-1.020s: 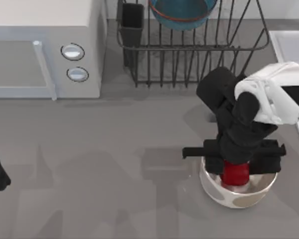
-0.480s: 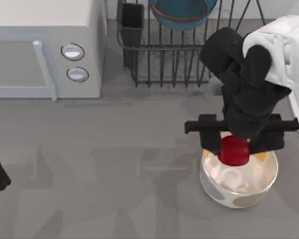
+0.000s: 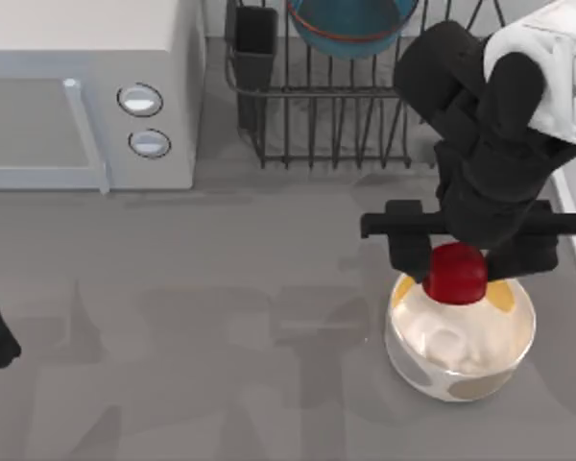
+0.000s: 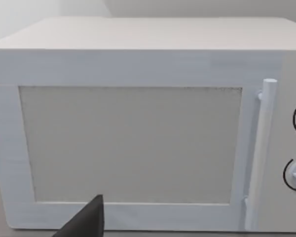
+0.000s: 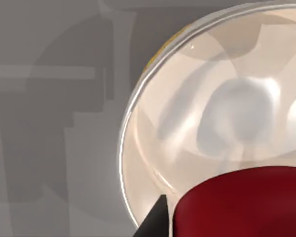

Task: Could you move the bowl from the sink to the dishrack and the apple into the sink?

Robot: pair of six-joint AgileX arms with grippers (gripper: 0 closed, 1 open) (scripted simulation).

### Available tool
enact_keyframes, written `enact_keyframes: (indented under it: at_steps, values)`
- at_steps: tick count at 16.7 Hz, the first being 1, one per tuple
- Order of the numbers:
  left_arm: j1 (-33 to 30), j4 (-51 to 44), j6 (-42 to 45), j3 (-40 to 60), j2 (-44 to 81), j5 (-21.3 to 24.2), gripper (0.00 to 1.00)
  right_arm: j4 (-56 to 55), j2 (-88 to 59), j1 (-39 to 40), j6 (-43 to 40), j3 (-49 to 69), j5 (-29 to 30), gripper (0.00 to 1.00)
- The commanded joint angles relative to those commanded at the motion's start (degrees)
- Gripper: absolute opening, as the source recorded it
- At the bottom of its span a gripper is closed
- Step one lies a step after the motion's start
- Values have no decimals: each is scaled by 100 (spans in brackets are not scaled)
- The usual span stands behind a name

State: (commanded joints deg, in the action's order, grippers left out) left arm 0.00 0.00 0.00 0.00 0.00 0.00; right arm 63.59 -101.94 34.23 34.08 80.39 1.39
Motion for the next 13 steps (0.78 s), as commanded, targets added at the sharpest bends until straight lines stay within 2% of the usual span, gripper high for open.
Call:
enact_keyframes:
  at_steps: [5, 13]
  values:
    - [0, 0, 0, 0, 0, 0, 100, -873, 113, -538, -317, -298, -219, 0]
    - [0, 0, 0, 0, 0, 0, 100, -4037, 345, -1976, -1502, -1347, -1442, 0]
